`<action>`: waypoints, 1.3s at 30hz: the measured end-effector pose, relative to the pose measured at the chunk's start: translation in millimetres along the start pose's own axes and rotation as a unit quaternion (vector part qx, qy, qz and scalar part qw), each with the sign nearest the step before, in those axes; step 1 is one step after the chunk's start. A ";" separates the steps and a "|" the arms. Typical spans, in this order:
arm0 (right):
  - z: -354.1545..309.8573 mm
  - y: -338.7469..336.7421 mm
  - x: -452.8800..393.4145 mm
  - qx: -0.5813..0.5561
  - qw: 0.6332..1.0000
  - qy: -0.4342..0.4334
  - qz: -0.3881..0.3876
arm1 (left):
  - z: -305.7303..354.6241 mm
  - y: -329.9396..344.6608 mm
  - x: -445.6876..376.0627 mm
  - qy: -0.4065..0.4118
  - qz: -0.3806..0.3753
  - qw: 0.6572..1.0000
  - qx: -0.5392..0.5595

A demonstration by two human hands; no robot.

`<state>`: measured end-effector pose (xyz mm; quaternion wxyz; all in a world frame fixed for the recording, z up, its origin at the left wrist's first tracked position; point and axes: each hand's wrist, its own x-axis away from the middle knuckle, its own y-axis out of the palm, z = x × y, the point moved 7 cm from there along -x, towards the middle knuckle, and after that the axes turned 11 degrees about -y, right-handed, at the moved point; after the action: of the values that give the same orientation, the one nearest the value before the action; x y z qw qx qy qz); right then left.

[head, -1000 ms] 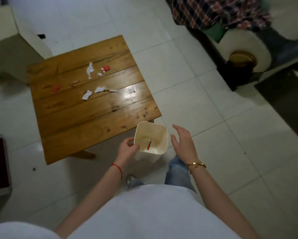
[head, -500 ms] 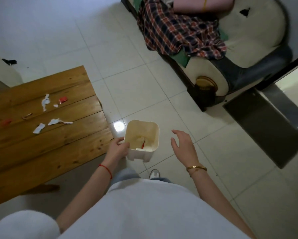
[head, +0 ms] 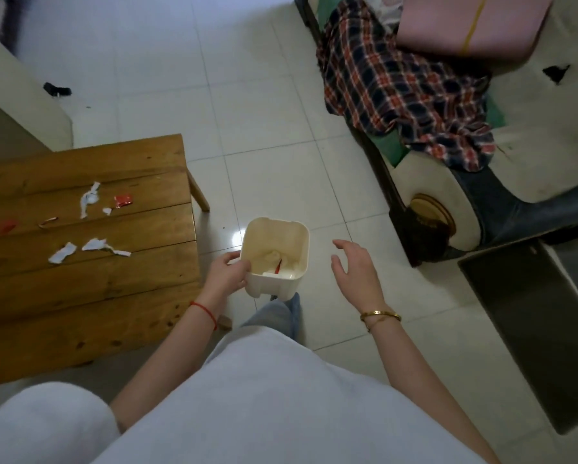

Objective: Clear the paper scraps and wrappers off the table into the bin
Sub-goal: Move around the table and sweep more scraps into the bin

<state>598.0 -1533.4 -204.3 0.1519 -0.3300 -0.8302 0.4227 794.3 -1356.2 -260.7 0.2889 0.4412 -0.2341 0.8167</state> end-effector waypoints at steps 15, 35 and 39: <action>-47.3 25.2 -301.9 -0.005 0.974 -0.171 -0.147 | 155.6 -29.5 -69.2 -0.014 0.133 0.978 0.159; -197.7 209.0 -453.6 0.042 0.719 -0.541 -0.435 | 108.1 0.7 -116.5 -0.193 0.328 0.742 0.552; -218.9 250.8 -455.4 0.035 0.676 -0.576 -0.458 | 106.8 11.6 -136.8 -0.200 0.329 0.712 0.587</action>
<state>1154.7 -1603.2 -262.8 -0.1704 0.4063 -0.7849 0.4357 909.7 -1469.1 -325.8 -0.3689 0.5704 0.1093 0.7257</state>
